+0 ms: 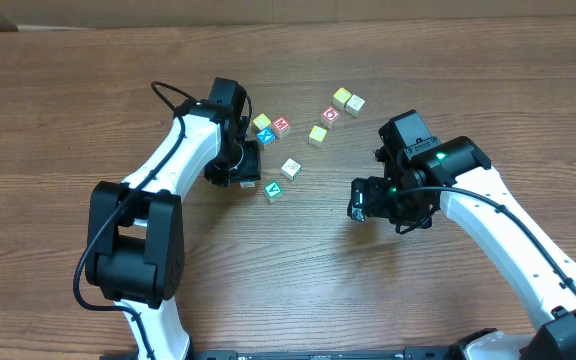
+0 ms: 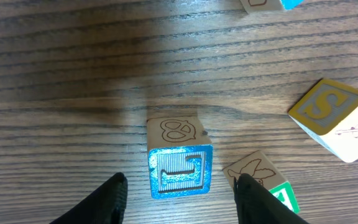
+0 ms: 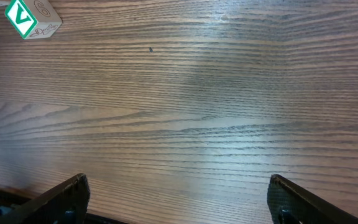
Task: Flip 5 blocks
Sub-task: 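Lower the left gripper and grasp the blue L block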
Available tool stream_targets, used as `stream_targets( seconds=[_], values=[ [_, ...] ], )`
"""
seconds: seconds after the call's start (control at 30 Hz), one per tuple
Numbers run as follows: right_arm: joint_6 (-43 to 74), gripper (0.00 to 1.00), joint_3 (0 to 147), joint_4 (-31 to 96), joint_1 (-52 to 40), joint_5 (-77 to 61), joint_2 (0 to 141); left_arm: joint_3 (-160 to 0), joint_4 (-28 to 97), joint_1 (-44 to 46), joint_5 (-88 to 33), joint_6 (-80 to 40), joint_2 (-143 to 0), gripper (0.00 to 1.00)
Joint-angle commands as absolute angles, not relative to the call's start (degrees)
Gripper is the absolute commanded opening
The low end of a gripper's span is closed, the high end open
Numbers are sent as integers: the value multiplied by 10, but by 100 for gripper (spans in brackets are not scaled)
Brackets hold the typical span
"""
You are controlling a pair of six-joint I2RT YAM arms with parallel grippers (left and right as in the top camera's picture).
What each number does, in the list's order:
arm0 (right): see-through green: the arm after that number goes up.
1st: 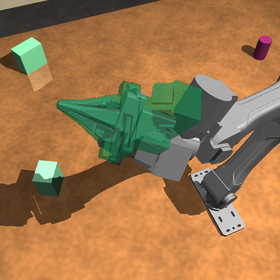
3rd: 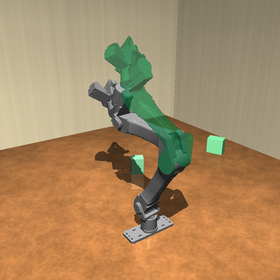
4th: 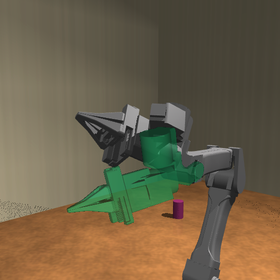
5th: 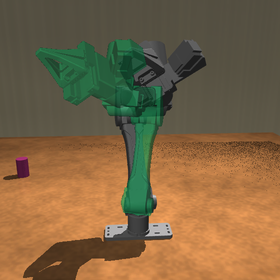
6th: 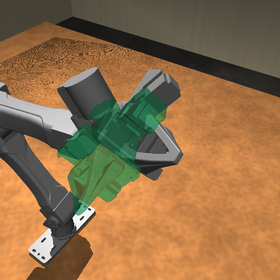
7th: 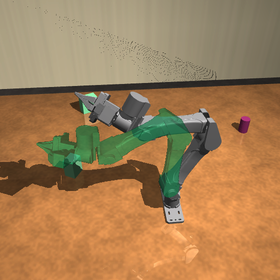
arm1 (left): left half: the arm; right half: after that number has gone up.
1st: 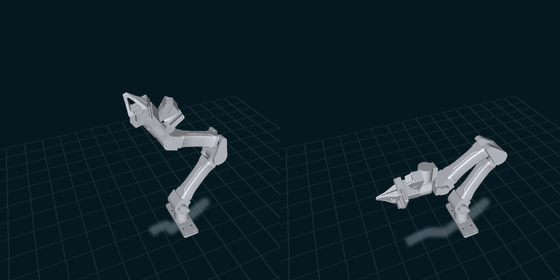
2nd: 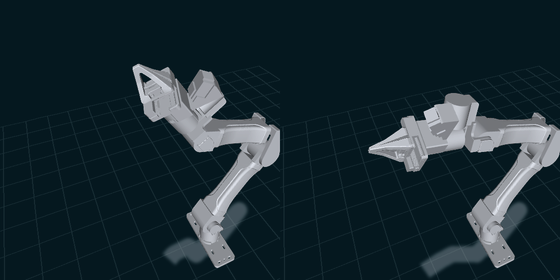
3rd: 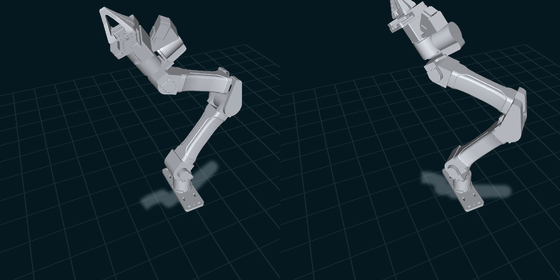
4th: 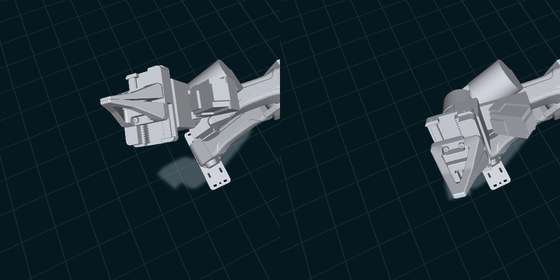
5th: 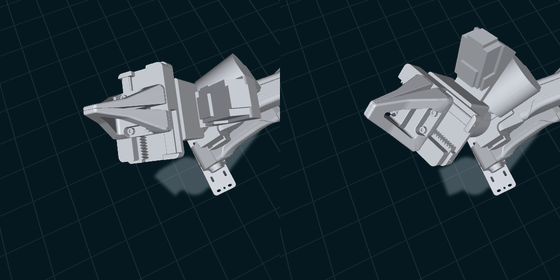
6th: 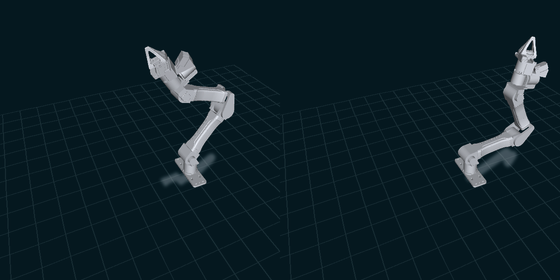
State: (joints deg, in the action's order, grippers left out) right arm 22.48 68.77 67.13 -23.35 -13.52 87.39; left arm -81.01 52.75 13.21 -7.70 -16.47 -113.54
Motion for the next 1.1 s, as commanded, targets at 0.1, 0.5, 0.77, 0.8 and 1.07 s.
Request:
stream_targets(
  seconds=[0.1, 0.5, 0.77, 0.8, 1.07],
  values=[
    [228, 92, 684, 676, -236, -131, 872, -822, 529, 136, -71, -153, -1141, 47],
    [243, 92, 684, 681, -252, -131, 872, -822, 535, 136, -70, -169, -1141, 41],
    [243, 92, 684, 682, -252, -131, 872, -809, 530, 136, -64, -191, -1149, 43],
    [243, 92, 684, 682, -252, -131, 872, -809, 529, 136, -64, -197, -1152, 43],
    [243, 92, 684, 682, -252, -131, 872, -809, 510, 136, -64, -230, -1180, 34]
  ],
)
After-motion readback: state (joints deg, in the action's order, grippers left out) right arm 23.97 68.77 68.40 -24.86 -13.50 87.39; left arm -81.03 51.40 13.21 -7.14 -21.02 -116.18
